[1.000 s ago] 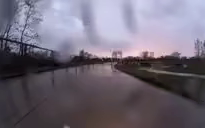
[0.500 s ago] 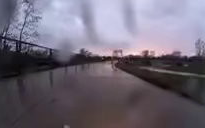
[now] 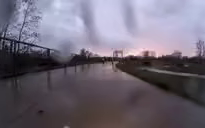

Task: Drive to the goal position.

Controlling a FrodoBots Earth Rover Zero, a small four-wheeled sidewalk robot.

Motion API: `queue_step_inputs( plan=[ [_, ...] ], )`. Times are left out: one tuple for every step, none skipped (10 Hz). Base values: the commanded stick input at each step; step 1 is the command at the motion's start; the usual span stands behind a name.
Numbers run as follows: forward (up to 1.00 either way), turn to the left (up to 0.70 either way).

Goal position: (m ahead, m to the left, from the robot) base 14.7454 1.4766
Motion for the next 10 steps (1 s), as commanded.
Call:
queue_step_inputs(
  plan=[
    [0.7, 0.0],
    [0.7, 0.0],
    [0.7, 0.0],
    [0.7, 0.0],
    [0.7, 0.0],
    [0.7, 0.0],
    [0.7, 0.0],
    [0.7, 0.0],
    [0.7, 0.0],
    [0.7, 0.0]
  ],
)
